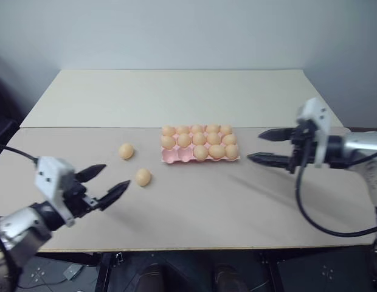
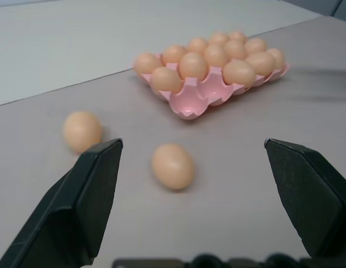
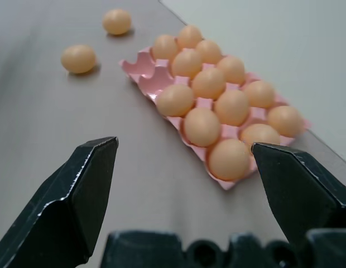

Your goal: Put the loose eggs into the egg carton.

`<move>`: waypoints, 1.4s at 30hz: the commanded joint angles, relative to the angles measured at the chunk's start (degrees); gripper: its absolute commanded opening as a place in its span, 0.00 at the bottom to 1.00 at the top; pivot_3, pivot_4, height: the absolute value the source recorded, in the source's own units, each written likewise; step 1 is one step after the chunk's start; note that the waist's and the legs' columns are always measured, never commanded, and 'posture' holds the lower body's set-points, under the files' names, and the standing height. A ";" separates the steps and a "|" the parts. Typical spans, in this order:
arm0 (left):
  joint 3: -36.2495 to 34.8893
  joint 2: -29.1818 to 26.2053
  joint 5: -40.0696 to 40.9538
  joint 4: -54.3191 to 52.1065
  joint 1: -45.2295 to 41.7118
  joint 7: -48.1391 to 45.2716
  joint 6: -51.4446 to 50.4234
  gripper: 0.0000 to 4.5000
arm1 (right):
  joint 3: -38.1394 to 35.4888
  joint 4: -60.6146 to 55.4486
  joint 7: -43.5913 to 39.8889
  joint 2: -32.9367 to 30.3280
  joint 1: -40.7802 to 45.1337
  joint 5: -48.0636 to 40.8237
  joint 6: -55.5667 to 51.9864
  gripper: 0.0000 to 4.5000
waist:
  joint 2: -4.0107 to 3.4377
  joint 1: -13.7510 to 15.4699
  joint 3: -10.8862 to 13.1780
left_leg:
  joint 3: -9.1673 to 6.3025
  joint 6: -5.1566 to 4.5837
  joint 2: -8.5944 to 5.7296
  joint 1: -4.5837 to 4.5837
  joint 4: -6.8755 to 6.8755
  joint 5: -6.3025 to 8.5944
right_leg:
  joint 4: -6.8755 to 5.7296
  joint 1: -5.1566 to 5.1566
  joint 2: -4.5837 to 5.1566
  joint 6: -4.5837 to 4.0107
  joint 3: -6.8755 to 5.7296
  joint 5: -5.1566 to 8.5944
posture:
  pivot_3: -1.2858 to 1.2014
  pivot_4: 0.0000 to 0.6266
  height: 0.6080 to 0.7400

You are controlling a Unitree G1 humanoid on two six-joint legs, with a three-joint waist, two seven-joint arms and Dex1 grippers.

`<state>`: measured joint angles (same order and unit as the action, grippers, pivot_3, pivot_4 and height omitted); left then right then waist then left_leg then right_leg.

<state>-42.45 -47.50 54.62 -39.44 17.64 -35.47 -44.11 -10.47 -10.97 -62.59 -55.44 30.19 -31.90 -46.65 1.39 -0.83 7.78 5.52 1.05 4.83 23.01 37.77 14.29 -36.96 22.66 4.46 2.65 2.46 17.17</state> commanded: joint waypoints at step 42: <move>45.13 16.32 27.01 7.65 -37.33 92.86 -8.77 0.98 | -4.53 -4.67 -1.75 -3.83 -3.93 -6.90 5.51 0.99 | 0.00 1.66 0.03 | -0.11 0.28 -0.09 -0.31 0.09 -0.16 | -0.01 -0.45 0.05 -0.02 0.03 -0.01 | 0.52 0.24 1.00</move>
<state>2.40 -32.16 83.23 -32.24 -18.17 55.85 -53.60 -13.19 -14.16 -64.57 -58.50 25.92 -37.31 -40.69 1.38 0.82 7.82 5.40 1.37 4.74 22.70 37.87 14.12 -36.97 22.19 4.51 2.63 2.49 17.16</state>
